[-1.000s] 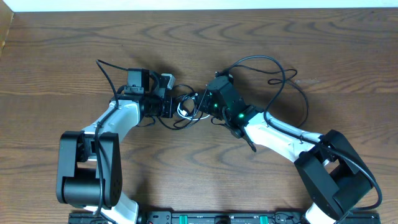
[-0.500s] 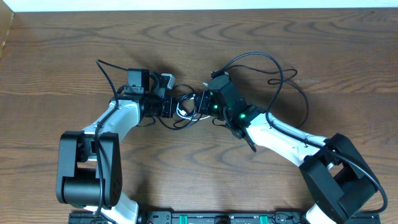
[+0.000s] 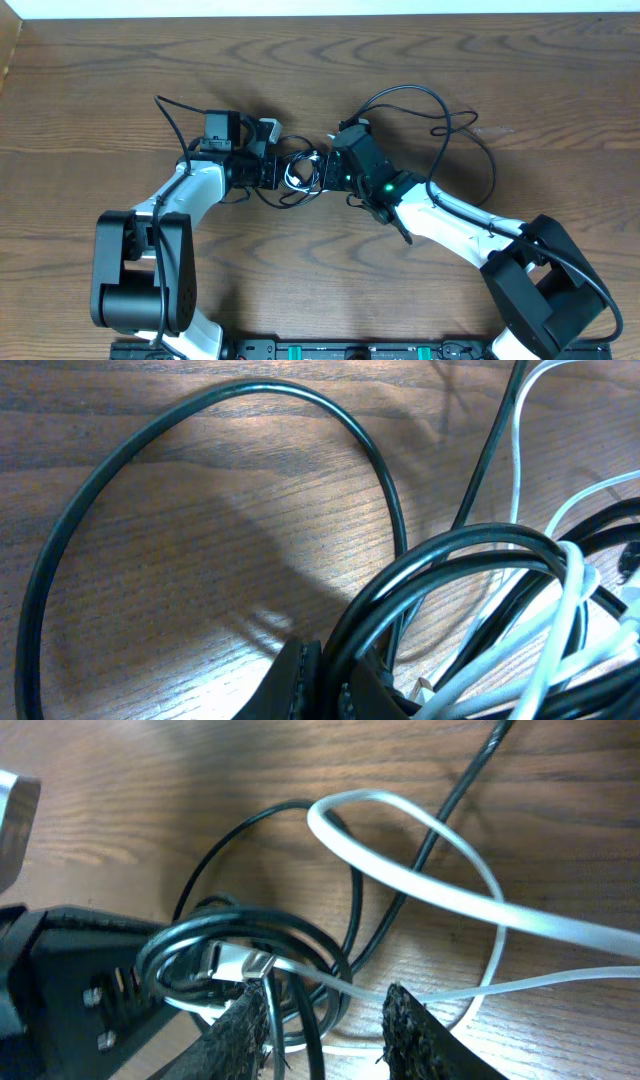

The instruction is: Untangle cables

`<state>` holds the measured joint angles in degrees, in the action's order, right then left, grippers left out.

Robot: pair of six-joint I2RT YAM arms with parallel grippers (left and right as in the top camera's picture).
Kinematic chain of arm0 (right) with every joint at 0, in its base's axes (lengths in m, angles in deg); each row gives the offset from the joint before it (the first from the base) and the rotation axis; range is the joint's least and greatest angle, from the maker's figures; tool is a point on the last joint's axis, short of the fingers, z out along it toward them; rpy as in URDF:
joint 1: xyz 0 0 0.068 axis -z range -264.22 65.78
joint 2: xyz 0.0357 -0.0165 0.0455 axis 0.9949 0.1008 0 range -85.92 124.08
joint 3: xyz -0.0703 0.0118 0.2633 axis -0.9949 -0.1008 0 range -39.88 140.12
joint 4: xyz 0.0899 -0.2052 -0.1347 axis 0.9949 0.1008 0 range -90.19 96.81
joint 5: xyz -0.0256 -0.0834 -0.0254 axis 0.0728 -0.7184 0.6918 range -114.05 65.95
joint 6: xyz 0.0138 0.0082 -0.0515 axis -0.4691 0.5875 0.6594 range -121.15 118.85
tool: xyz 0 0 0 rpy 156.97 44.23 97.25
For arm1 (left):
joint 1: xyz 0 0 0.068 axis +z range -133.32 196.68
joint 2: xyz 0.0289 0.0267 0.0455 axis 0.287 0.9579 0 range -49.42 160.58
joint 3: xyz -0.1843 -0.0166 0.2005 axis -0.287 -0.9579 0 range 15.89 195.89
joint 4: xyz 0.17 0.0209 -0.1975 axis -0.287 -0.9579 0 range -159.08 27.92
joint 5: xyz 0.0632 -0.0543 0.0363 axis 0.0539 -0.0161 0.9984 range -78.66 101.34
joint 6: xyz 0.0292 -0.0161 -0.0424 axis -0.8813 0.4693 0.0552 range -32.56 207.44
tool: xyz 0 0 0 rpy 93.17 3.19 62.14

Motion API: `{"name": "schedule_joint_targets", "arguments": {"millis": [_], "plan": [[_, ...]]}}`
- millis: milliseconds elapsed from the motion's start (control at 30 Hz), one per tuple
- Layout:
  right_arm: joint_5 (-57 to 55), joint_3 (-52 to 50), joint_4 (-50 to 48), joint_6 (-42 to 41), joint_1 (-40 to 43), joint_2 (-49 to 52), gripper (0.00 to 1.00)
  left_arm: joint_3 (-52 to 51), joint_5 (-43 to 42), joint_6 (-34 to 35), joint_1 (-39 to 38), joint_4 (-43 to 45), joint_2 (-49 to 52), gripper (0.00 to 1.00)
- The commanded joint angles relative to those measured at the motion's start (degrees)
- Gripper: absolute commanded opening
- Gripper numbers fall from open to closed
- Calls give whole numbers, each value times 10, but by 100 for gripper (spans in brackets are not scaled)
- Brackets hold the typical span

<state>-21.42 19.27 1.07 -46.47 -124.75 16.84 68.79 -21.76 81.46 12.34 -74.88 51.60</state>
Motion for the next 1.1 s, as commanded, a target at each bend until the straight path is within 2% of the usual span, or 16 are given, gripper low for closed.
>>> {"name": "schedule_joint_targets", "arguments": {"millis": [0,67,200,333,433,633,833,1067], "plan": [[102,0,-29,57,-4,-9,36,-5,-10,3,-1,1,1,8],[158,7,-57,68,-4,-10,38,-5,-9,3,-1,1,1,8],[163,40,-17,84,-5,-12,40,-5,-9,3,-1,3,1,8],[71,40,-15,68,-6,-10,42,-5,-9,3,-1,3,1,7],[11,40,-19,12,-6,-7,48,-5,-9,3,-1,3,1,8],[24,40,-34,-127,-8,-7,50,-5,-9,3,-1,3,1,8],[21,40,-28,-265,-19,-7,38,-5,-9,3,-1,3,1,8],[-17,40,-28,-342,-31,5,42,-5,-10,3,-1,3,1,8]]}}
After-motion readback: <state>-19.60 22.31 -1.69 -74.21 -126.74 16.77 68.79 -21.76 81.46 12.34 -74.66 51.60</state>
